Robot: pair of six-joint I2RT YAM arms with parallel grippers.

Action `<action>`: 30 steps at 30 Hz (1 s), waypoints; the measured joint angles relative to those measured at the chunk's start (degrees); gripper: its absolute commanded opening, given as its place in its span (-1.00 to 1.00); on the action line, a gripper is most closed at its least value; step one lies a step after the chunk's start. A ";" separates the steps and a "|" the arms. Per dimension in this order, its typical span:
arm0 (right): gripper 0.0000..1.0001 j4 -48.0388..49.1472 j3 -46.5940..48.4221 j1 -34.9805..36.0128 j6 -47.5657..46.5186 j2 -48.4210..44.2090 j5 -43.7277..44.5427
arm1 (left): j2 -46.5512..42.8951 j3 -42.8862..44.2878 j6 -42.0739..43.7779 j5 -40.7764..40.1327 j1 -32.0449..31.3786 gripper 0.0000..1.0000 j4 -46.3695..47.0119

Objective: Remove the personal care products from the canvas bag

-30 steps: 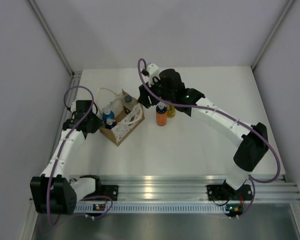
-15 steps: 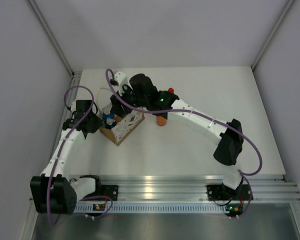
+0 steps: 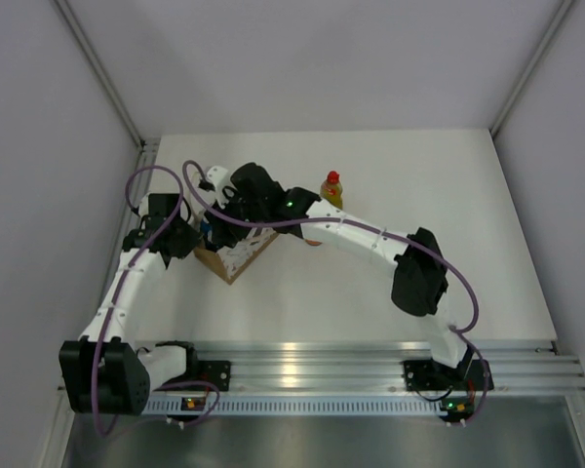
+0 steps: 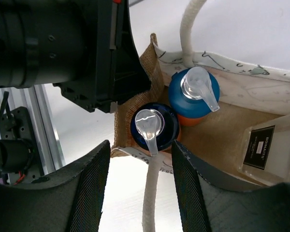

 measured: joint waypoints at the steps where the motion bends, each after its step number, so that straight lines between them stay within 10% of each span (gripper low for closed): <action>1: 0.02 -0.15 0.07 0.04 -0.04 0.42 0.11 | 0.07 0.02 0.00 0.00 0.00 -1.00 0.00; 30: -0.32 -0.92 6.38 0.79 -2.01 7.23 2.71 | 0.22 0.20 0.61 0.04 0.00 -1.00 -0.15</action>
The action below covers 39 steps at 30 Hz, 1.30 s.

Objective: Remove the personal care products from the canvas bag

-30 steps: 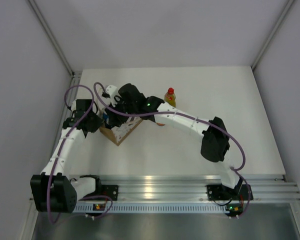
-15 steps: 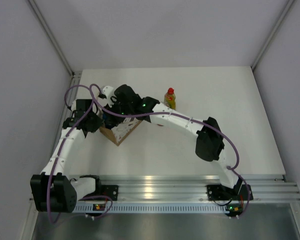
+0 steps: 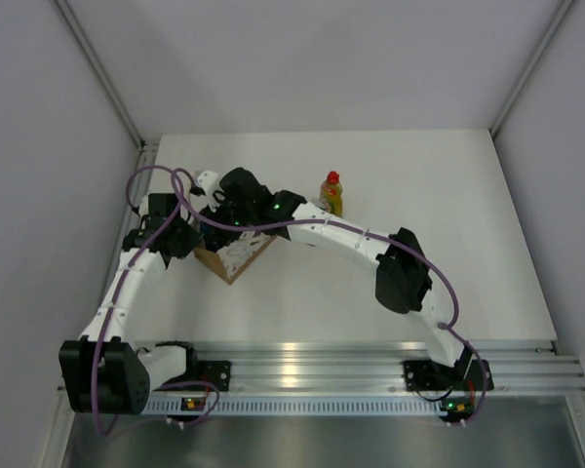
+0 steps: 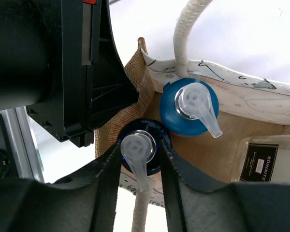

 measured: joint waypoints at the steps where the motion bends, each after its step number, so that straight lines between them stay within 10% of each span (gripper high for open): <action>1: -0.36 0.00 0.00 0.04 -0.13 0.02 0.02 | 0.00 0.02 0.02 0.00 0.00 -1.00 -0.02; 12: -0.99 0.26 0.00 0.46 -1.53 0.02 0.79 | 0.00 0.09 0.20 0.00 0.00 -1.00 -0.17; 39: -1.00 -3.45 1.05 0.72 -2.75 -5.60 4.70 | -0.07 0.09 0.15 0.00 0.00 -1.00 -0.26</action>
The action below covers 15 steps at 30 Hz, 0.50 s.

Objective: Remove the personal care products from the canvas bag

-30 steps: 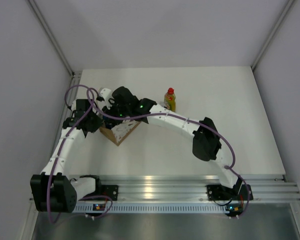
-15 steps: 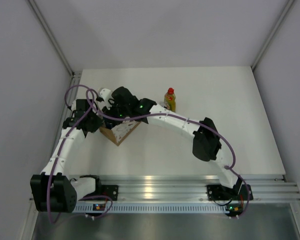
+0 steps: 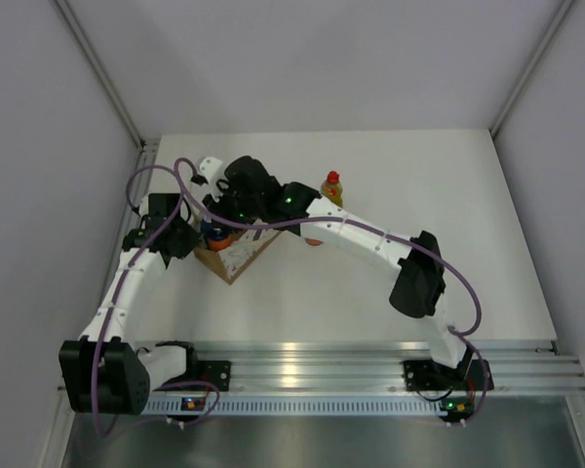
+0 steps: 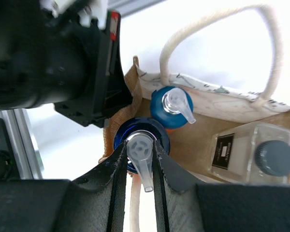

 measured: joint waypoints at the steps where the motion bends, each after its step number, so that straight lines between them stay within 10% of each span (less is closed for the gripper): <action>1: -1.00 0.00 0.00 0.00 0.02 -0.66 0.07 | 0.00 0.00 0.00 0.00 0.00 -1.00 0.00; 15: -1.00 -1.55 4.68 0.02 0.35 -9.51 5.11 | 0.00 0.00 -0.02 -0.02 0.00 -1.00 -0.02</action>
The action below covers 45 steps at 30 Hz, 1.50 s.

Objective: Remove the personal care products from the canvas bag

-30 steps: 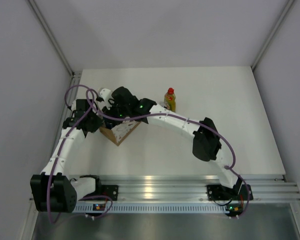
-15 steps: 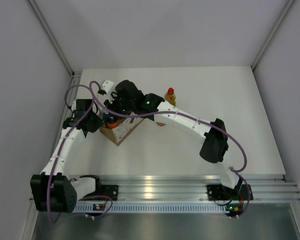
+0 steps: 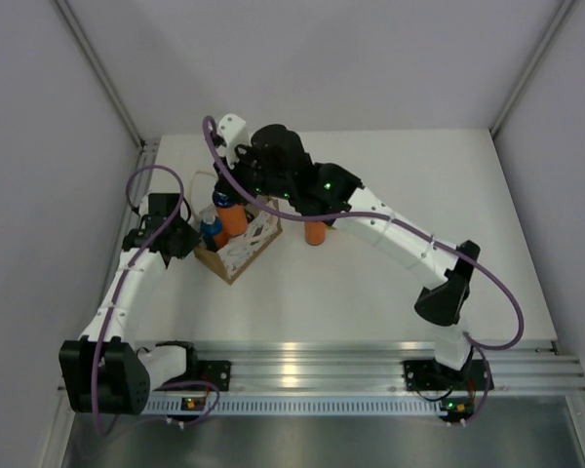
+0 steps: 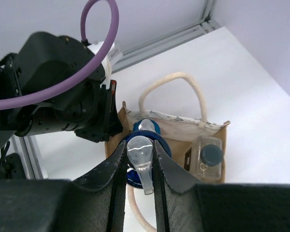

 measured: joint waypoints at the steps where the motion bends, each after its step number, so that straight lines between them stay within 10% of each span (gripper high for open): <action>1: -1.00 -0.24 0.48 0.00 -0.02 -0.52 0.57 | 0.00 0.00 0.00 0.00 0.00 -1.00 0.00; 19: -1.00 -4.63 -3.74 -6.73 2.25 -15.61 9.94 | 0.00 0.00 -0.76 0.00 0.00 -1.00 -0.02; 45: -1.00 4.83 -52.63 -31.08 11.10 -37.51 7.96 | 0.00 -0.02 -1.05 0.00 0.00 -1.00 -0.04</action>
